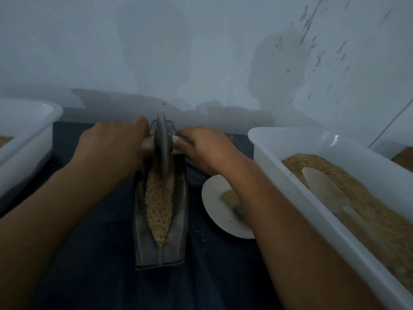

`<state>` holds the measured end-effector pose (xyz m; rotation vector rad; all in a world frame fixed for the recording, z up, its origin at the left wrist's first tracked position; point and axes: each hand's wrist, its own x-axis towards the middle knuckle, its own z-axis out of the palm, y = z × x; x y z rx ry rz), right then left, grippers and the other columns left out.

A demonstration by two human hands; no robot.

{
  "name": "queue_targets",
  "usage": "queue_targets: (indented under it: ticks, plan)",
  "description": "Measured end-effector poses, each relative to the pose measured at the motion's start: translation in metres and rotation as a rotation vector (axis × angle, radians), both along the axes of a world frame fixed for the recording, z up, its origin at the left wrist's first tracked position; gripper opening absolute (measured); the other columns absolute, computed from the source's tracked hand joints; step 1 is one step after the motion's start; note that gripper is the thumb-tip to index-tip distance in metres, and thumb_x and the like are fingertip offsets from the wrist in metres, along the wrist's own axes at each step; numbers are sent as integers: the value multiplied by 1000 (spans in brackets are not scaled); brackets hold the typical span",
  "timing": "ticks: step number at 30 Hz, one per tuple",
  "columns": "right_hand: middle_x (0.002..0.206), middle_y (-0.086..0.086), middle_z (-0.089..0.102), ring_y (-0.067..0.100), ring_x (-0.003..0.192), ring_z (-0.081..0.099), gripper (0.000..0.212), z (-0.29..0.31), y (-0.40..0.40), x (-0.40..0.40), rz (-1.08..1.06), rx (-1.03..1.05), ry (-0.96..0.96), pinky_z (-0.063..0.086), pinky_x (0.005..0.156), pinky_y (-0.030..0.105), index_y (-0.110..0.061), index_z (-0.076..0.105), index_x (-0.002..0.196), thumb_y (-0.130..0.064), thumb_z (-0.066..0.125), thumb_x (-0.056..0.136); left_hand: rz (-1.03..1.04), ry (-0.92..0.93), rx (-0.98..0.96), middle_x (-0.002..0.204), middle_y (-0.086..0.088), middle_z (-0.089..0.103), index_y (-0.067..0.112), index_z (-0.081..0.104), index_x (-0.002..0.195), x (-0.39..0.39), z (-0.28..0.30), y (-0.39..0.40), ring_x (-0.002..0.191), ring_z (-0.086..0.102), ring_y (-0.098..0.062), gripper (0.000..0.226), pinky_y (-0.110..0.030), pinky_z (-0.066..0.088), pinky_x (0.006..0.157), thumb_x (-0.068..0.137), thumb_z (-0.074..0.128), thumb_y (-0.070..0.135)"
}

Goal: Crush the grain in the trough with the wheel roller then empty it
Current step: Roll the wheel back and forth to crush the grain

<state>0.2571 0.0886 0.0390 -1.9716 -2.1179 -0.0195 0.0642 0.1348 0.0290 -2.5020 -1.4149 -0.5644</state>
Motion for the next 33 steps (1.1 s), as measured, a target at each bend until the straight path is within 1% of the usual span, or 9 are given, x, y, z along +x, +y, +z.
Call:
queue_targets:
  ticks: [5, 9, 14, 17, 20, 24, 28, 31, 33]
  plan:
    - [100, -2, 64, 20, 89, 59, 28, 24, -21, -6, 79, -123, -56, 45, 68, 33, -23, 61, 100, -50, 60, 92, -43, 216, -101, 87, 7, 61, 34, 50, 84, -8, 25, -14, 81, 58, -19, 32, -31, 45, 67, 75, 66, 60]
    - [92, -9, 60, 13, 82, 56, 33, 41, -41, -15, 128, -220, -148, 41, 59, 26, -26, 56, 100, -49, 72, 82, -32, 373, -208, 83, 14, 59, 36, 51, 76, -9, 45, -32, 78, 55, -13, 51, -29, 43, 66, 52, 53, 82]
    - [98, -10, 60, 12, 85, 56, 45, 51, -51, -22, 166, -243, -179, 40, 63, 18, -28, 56, 107, -48, 80, 75, -25, 476, -262, 77, 17, 56, 35, 53, 73, -10, 54, -43, 69, 49, -2, 51, -23, 33, 55, 50, 74, 75]
    - [99, -10, 61, 11, 85, 56, 44, 50, -50, -21, 157, -251, -146, 38, 62, 17, -29, 56, 107, -48, 79, 75, -37, 413, -288, 78, 16, 59, 35, 54, 75, -12, 51, -38, 73, 53, -3, 49, -26, 41, 62, 53, 75, 73]
    - [100, -8, 61, 13, 87, 56, 38, 42, -41, -15, 129, -253, -122, 34, 58, 17, -25, 58, 109, -46, 75, 82, -53, 329, -244, 82, 15, 58, 37, 52, 77, -12, 42, -29, 80, 57, -13, 42, -30, 48, 71, 62, 68, 72]
    - [98, -4, 62, 17, 87, 57, 28, 27, -25, -8, 63, -190, -42, 40, 61, 27, -26, 60, 102, -50, 64, 90, -57, 181, -278, 88, 8, 57, 38, 47, 80, -11, 27, -9, 87, 58, -23, 31, -39, 52, 79, 76, 63, 64]
    - [107, 5, 67, 25, 96, 60, 28, 11, -9, -2, -4, -75, 81, 49, 82, 38, -27, 67, 111, -48, 53, 97, -11, 36, -214, 83, 5, 52, 38, 48, 89, -8, 11, 2, 79, 54, -25, 16, -37, 46, 70, 89, 57, 51]
    - [112, 8, 66, 31, 101, 60, 33, -3, 3, 1, -69, 51, -16, 43, 81, 40, -27, 64, 120, -44, 43, 103, 5, -54, -89, 74, 5, 42, 33, 49, 99, 1, 0, 0, 65, 41, -22, 15, -33, 32, 60, 93, 53, 46]
    - [108, 8, 64, 31, 98, 61, 33, -10, 8, 4, -91, 74, -6, 42, 78, 40, -24, 64, 119, -41, 41, 104, -29, -107, 13, 72, -2, 47, 26, 52, 104, 6, -5, -3, 62, 46, -28, 17, -33, 29, 58, 94, 56, 38]
